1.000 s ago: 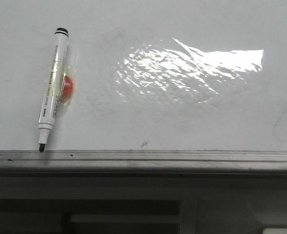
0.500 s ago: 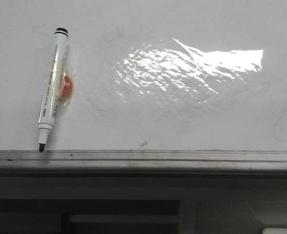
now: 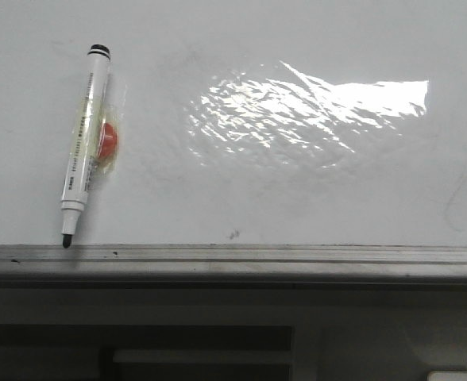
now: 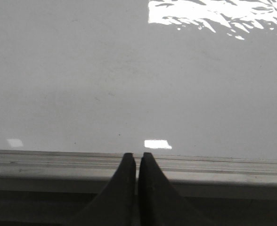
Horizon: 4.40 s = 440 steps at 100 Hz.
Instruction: Write number 9 on whiteboard
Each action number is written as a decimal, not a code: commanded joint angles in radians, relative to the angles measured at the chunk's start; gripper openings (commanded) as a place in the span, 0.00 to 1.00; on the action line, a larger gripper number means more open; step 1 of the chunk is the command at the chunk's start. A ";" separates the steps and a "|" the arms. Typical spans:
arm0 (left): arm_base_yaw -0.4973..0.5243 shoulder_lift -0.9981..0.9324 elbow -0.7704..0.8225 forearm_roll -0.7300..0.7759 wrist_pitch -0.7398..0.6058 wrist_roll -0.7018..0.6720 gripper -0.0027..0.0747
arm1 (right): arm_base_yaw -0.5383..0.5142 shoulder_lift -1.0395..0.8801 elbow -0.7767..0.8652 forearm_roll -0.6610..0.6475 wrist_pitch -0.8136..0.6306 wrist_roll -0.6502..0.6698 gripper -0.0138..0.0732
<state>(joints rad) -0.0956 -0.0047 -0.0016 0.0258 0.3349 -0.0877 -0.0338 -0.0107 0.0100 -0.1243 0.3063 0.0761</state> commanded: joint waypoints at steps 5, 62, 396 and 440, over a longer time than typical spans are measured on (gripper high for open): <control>0.001 -0.028 0.021 -0.026 -0.065 -0.007 0.01 | -0.002 -0.016 0.029 -0.018 -0.103 -0.006 0.09; 0.005 -0.028 0.021 -0.185 -0.371 -0.007 0.01 | 0.002 -0.016 0.024 -0.011 -0.566 -0.006 0.09; -0.810 1.152 -0.292 -0.267 -0.835 0.088 0.54 | 0.005 0.223 -0.229 0.091 -0.048 0.027 0.09; -0.808 1.217 -0.292 -0.458 -0.880 0.088 0.15 | 0.238 0.285 -0.272 0.086 0.063 0.019 0.09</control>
<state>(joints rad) -0.9067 1.2040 -0.2729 -0.3797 -0.5105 0.0089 0.1281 0.2326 -0.2053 -0.0321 0.3972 0.1035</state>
